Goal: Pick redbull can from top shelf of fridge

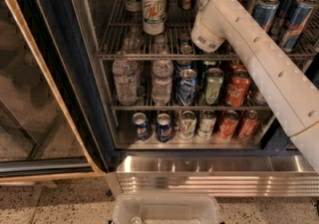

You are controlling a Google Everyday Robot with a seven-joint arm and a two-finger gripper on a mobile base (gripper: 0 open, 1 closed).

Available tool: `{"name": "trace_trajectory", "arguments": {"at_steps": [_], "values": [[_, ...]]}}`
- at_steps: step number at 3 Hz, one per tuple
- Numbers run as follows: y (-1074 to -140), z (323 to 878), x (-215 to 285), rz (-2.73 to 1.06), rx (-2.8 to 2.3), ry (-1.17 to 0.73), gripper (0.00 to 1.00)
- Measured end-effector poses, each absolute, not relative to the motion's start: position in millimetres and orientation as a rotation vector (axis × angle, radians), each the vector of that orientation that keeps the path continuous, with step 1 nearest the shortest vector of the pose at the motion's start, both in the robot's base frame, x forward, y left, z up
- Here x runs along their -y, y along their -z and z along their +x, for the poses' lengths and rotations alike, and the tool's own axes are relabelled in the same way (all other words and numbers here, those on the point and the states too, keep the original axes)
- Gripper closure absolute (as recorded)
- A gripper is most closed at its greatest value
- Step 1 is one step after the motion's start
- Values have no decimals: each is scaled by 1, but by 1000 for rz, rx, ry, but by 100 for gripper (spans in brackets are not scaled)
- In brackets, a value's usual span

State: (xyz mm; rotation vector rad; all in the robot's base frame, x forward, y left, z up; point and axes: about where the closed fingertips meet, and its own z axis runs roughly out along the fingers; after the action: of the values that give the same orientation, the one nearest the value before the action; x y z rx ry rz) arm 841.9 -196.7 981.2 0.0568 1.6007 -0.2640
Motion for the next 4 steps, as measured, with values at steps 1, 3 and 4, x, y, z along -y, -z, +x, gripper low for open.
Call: {"name": "trace_trajectory", "arguments": {"at_steps": [1,3,4], "values": [[-986,833,194,50,-1585,256,100],[-999,814,184,42,-1570,184,100],[-1010,806,181,38,-1559,146,100]]}}
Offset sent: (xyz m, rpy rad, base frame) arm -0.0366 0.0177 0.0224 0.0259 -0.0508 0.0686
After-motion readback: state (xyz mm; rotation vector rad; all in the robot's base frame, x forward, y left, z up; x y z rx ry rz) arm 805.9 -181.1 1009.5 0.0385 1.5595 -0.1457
